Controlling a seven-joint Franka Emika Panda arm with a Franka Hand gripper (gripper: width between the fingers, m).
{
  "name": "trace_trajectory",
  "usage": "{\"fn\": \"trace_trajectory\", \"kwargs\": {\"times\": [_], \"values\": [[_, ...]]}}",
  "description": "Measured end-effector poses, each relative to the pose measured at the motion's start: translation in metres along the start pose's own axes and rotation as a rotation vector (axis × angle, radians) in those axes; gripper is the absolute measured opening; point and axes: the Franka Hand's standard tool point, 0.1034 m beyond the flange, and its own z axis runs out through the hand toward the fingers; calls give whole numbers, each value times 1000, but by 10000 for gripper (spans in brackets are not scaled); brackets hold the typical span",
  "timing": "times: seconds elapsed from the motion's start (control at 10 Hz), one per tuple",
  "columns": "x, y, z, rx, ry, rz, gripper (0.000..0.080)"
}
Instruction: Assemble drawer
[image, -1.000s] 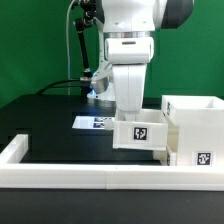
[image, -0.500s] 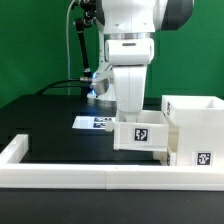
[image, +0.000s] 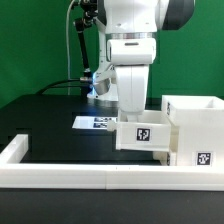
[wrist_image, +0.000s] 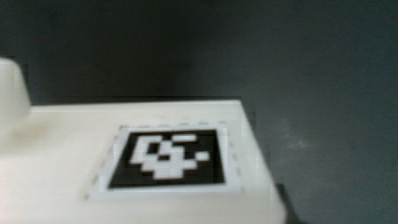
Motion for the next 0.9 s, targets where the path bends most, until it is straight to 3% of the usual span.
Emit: {"fn": "trace_trajectory", "kwargs": {"times": [0.9], "values": [[5, -2, 1, 7, 1, 1, 41]]}}
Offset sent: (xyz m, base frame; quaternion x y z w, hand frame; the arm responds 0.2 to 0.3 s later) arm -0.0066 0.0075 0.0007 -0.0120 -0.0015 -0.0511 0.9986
